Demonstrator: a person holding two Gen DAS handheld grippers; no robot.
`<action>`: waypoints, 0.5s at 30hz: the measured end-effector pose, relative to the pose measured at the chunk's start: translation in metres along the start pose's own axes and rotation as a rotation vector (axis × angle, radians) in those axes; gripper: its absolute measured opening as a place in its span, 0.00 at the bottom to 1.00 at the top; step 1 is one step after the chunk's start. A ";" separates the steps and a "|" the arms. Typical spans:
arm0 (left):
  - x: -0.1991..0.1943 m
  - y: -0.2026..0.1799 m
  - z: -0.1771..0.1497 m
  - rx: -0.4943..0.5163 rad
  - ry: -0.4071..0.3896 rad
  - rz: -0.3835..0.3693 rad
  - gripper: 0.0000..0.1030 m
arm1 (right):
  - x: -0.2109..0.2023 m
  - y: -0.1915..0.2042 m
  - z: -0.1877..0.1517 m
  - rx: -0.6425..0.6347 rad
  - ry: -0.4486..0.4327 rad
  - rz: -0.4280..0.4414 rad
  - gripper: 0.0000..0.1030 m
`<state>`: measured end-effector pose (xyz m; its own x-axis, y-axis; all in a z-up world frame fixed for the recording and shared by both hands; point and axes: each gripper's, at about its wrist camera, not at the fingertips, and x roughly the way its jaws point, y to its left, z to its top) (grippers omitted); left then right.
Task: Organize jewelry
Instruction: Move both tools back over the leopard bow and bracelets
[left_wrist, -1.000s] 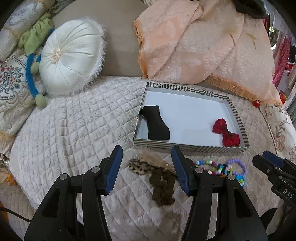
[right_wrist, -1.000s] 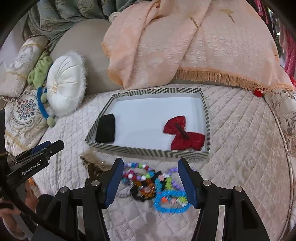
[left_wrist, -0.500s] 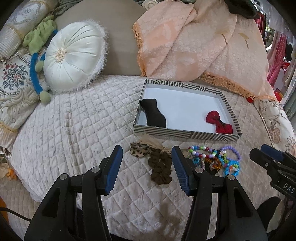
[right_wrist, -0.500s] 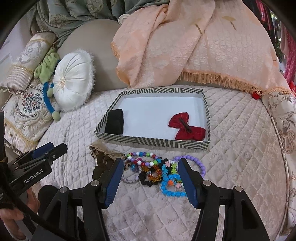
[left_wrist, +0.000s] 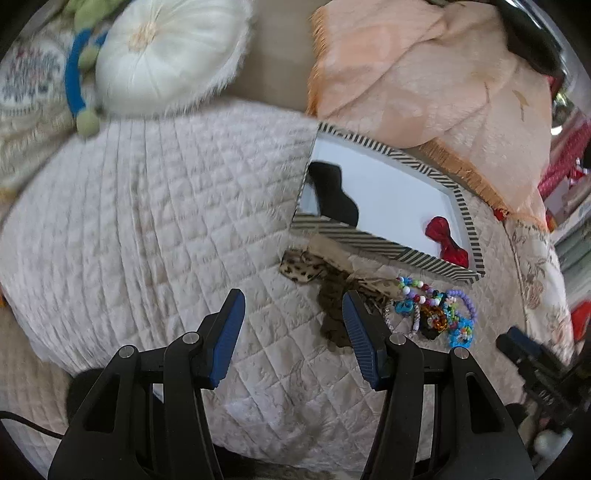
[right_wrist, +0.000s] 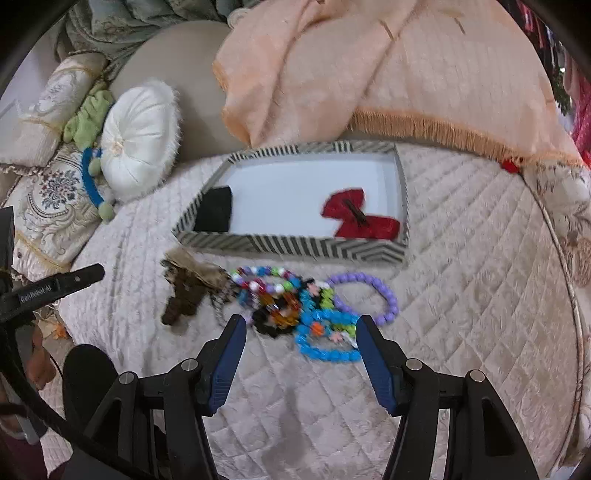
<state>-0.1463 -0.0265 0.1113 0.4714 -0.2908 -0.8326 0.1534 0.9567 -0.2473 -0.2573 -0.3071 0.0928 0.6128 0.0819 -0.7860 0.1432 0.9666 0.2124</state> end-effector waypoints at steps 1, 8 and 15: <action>0.003 0.001 0.000 -0.011 0.008 -0.005 0.53 | 0.003 -0.004 -0.002 0.006 0.010 0.000 0.58; 0.033 -0.013 -0.006 0.026 0.074 -0.024 0.53 | 0.019 -0.029 -0.018 0.015 0.050 -0.034 0.57; 0.069 -0.026 -0.006 0.044 0.124 -0.007 0.54 | 0.030 -0.047 -0.016 0.034 0.053 -0.054 0.52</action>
<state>-0.1228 -0.0714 0.0574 0.3592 -0.2909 -0.8867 0.1956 0.9525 -0.2333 -0.2583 -0.3462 0.0501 0.5617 0.0431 -0.8262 0.2016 0.9614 0.1873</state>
